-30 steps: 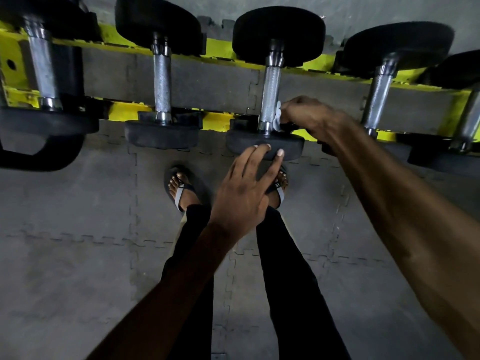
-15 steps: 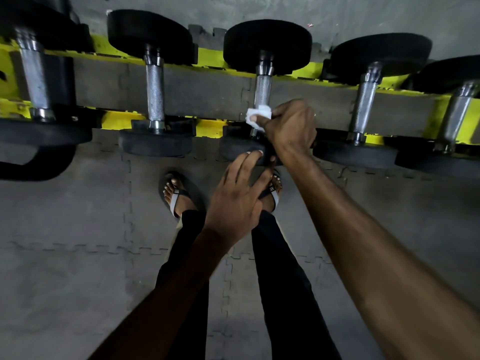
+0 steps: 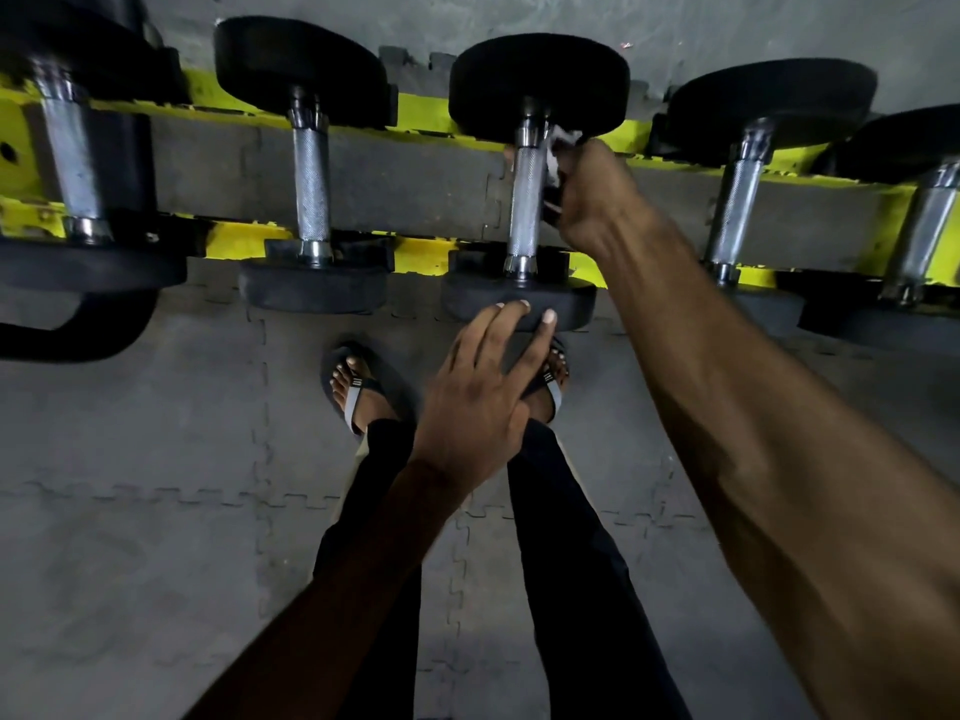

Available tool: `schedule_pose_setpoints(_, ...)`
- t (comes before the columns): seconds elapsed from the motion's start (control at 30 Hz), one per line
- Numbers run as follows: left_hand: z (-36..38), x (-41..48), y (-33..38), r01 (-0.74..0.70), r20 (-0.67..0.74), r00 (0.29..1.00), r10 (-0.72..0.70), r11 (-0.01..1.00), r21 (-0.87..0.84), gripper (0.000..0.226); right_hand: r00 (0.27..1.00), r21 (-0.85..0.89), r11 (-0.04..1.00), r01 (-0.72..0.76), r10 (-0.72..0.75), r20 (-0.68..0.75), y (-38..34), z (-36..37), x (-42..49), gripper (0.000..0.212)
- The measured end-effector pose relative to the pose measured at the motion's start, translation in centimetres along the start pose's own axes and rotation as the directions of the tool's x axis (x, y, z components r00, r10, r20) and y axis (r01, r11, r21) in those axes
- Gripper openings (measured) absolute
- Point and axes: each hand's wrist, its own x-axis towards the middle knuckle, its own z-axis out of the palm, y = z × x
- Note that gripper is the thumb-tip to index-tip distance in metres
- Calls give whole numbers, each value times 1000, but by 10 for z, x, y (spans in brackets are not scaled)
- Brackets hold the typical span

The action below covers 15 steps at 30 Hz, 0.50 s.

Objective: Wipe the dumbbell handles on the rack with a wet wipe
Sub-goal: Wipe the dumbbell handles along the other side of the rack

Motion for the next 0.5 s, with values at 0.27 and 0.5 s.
schedule_pose_setpoints(0.27,3,1,-1,-1,-23,1000,1,1000,1,77,984,329,934,-137,89,157,-2,4,21,50)
schedule_pose_setpoints(0.5,1,3,8,10,-109,994,-10,1000,1,66,898,-586,740,328,-437,-49,21,-14,7,28)
